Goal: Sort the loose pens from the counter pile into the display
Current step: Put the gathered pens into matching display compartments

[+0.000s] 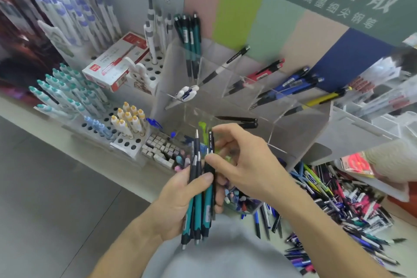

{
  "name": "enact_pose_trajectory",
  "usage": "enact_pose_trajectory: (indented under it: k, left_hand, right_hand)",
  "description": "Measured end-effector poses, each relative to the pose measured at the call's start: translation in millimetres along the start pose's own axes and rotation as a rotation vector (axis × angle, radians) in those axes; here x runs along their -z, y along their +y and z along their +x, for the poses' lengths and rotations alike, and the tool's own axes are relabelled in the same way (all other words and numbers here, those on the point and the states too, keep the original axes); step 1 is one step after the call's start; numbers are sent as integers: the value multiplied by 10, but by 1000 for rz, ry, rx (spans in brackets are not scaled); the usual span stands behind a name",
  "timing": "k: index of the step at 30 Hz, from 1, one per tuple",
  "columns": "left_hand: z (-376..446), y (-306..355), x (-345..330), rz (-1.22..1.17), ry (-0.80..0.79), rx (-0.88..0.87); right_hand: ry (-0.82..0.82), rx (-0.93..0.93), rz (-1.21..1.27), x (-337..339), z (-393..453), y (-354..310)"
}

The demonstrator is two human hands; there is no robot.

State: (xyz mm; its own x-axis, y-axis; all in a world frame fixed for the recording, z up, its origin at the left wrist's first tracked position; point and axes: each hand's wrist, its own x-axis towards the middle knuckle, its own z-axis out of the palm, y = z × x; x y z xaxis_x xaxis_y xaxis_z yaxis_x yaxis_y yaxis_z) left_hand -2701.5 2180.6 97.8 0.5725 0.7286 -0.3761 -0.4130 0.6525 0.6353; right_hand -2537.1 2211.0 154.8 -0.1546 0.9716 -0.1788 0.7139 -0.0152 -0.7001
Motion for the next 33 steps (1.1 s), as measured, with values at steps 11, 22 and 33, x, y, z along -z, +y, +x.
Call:
enact_pose_trajectory:
  k: [11,22,33]
  left_hand:
    - [143,-367,-440,-140,-34,156]
    - [101,-509,-456,171,55,124]
    - [88,-583,-459,440,211,-6]
  right_hand:
    - [22,-220,258,243,-534,333]
    - [-132,-186,340,201,-659,442]
    - [-204,-221,575,177,-712,497]
